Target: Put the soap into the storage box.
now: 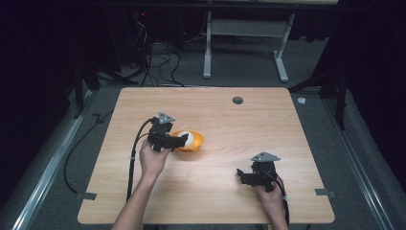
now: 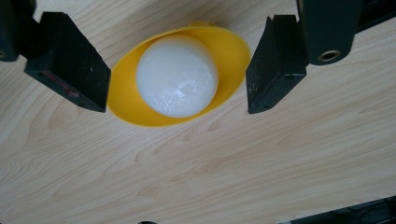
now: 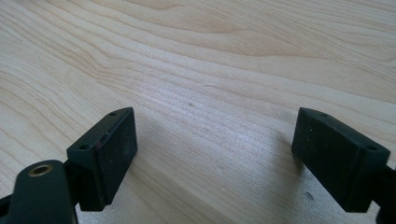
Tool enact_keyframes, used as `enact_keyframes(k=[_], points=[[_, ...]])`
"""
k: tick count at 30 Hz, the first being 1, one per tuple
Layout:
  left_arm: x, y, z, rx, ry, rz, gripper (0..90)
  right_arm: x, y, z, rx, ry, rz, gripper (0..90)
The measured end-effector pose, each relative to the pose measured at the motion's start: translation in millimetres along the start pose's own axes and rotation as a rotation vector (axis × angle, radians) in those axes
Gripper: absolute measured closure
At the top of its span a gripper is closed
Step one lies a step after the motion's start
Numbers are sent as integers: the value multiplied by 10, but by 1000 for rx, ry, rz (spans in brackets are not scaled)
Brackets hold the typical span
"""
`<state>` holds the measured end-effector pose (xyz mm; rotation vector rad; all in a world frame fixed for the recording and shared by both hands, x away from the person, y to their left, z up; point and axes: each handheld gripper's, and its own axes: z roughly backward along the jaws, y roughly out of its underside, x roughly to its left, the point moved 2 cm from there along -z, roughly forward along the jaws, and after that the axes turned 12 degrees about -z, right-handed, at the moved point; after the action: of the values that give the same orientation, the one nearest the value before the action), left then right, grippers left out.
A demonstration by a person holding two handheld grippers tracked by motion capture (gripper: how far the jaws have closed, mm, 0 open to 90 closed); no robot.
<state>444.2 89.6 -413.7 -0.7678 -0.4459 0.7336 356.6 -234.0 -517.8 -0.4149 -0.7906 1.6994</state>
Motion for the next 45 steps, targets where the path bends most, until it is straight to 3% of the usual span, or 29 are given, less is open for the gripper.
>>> enact_keyframes(k=[19,45], points=[[-13,80,182,-4,-1,-5,224,1,0,0,0,-2,1,150],[-49,318,416,-25,-1,34,219,3,1,0,1,-2,2,149]])
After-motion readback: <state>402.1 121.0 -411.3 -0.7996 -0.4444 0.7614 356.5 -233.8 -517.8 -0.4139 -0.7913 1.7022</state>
